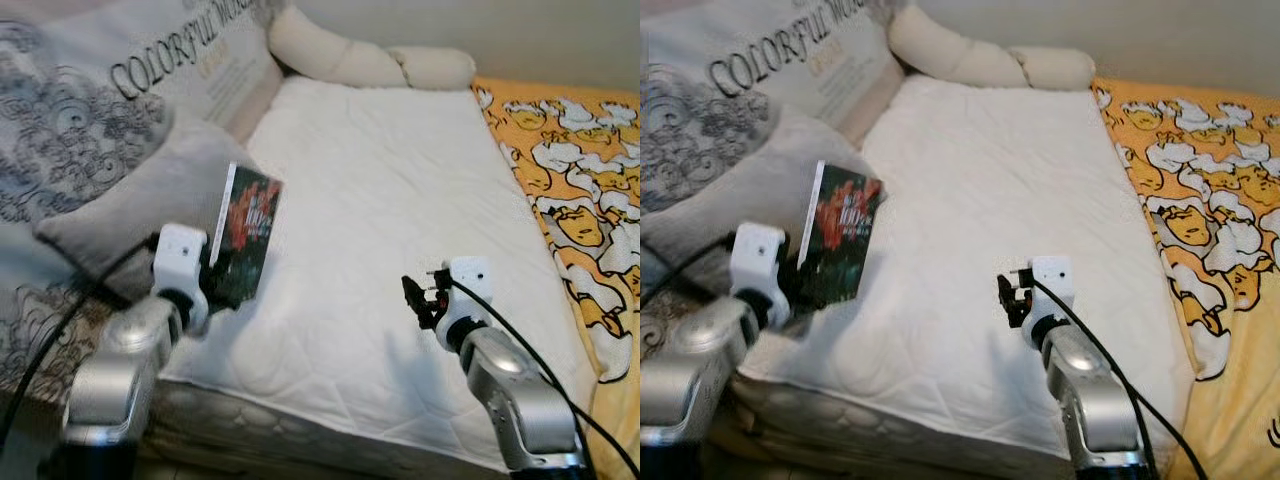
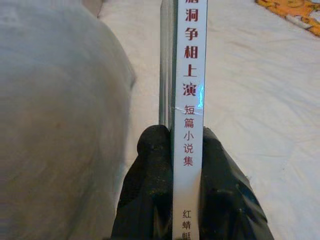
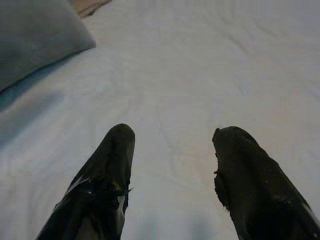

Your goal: Clean up the room

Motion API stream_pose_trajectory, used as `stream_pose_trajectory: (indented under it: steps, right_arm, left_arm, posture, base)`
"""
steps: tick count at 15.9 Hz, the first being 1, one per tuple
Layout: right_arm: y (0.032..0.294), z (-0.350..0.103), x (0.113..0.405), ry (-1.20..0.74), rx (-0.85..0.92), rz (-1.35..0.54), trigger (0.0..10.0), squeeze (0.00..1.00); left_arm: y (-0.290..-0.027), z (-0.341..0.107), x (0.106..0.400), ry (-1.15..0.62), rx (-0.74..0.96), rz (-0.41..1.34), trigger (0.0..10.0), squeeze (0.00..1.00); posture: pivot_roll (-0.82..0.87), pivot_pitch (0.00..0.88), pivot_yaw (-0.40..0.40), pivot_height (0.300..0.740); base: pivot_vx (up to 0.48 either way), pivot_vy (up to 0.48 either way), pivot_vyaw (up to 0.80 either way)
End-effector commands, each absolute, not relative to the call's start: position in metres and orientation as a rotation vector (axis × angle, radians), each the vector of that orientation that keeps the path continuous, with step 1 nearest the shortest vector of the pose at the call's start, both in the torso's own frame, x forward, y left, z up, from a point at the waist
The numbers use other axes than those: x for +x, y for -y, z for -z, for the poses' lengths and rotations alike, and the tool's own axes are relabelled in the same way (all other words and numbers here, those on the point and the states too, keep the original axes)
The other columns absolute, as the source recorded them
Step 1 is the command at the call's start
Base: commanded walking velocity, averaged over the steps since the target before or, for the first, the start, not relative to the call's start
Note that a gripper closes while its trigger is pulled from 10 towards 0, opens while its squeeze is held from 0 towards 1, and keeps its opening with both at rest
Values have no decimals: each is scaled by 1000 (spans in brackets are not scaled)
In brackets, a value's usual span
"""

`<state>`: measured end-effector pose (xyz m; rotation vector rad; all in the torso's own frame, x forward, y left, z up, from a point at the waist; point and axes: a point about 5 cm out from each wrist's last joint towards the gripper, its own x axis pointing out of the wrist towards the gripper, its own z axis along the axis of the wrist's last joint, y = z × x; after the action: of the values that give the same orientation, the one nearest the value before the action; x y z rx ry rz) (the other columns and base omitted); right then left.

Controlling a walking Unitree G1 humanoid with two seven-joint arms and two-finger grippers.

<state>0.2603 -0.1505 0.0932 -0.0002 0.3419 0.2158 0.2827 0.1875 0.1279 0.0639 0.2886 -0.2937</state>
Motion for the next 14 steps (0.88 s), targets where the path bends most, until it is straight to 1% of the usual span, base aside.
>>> stream_pose_trajectory:
  steps: [1, 4, 6, 7, 8, 11, 14]
  right_arm:
    - [148, -99, 258, -345, -4, -287, 10000, 0]
    - [144, -116, 254, -313, -38, -433, 10000, 0]
    - [148, -129, 243, -327, -59, -554, 10000, 0]
    - [149, -130, 241, -333, -59, -570, 10000, 0]
    - [149, -133, 233, -358, -54, -619, 10000, 0]
    - [151, -137, 207, -448, -65, -729, 10000, 0]
    - [156, -139, 182, -534, -64, -762, 10000, 0]
  left_arm:
    - [-181, -135, 297, -290, 22, 377, 10000, 0]
    - [-175, -132, 322, -348, -104, 457, 10000, 0]
    - [-166, -129, 346, -400, -255, 504, 10000, 0]
    - [-165, -129, 349, -408, -281, 510, 10000, 0]
    - [-161, -127, 357, -437, -352, 527, 10000, 0]
    - [-152, -116, 365, -512, -423, 555, 10000, 0]
    - [-150, -105, 367, -575, -400, 541, 10000, 0]
  posture:
    - [-84, 0, -22, 740]
    - [-127, 0, 3, 740]
    - [-169, 0, 16, 740]
    - [-169, 0, 16, 740]
    - [-200, 0, 16, 740]
    - [-259, 36, 26, 740]
    - [-316, 97, 40, 740]
  base:
    - [0, 0, 0]
    - [0, 0, 0]
    - [0, 0, 0]
    - [0, 0, 0]
    - [0, 0, 0]
    - [0, 0, 0]
    - [0, 0, 0]
